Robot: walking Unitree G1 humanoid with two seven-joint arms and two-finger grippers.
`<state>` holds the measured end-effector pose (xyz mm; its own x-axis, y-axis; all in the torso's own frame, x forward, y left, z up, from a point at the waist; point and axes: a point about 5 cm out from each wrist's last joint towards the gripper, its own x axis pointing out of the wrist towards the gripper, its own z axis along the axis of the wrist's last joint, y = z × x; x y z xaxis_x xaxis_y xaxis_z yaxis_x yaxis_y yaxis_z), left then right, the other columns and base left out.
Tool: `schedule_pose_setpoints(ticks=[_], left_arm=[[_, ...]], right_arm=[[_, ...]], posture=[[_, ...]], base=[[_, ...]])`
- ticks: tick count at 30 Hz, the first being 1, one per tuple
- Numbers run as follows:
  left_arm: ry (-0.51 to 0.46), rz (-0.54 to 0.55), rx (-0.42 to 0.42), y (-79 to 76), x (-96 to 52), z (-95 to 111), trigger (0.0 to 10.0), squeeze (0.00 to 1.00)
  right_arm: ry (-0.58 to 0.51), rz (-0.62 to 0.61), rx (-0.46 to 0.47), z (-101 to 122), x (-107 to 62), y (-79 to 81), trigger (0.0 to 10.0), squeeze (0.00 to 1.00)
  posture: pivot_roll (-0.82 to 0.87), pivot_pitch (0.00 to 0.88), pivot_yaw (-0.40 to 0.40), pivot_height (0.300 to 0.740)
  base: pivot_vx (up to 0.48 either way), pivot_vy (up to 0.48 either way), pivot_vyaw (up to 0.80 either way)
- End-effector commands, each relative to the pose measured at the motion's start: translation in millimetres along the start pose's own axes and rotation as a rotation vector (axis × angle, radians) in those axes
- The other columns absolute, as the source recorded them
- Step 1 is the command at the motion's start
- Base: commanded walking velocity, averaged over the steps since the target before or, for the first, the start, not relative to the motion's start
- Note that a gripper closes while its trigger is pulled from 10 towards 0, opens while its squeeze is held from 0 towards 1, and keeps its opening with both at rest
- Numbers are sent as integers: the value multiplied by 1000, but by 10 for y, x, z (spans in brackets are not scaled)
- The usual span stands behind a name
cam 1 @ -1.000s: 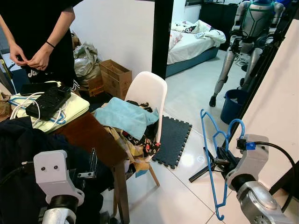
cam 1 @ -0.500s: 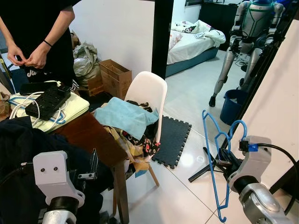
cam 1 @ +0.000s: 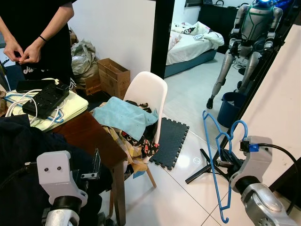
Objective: Hang hanger
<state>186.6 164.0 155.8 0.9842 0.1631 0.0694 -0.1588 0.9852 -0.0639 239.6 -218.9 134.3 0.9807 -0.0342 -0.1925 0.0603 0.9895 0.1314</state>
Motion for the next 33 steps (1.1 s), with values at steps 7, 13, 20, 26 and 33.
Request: schedule_pose_setpoints(ticks=[7,13,20,26,33], left_arm=[[49,-3,46,3,110,-159,10000,0],[70,13,75,32,224,-248,10000,0],[31,24,39,87,360,-236,10000,0],[9,3,52,86,472,-238,10000,0],[3,-2,95,61,478,-243,10000,0]], right_arm=[[-1,7,-27,-68,157,79,10000,0],[-1,21,-43,-114,294,156,10000,0],[1,28,-53,-130,330,183,10000,0],[2,34,-71,-158,375,224,10000,0],[-7,40,-80,-171,410,247,10000,0]], posture=[[70,0,-13,740],[98,0,15,740],[38,0,-3,740],[13,0,-5,740],[18,0,-3,740]], base=[[0,0,0],[0,0,0],[0,0,0],[0,0,0],[0,0,0]])
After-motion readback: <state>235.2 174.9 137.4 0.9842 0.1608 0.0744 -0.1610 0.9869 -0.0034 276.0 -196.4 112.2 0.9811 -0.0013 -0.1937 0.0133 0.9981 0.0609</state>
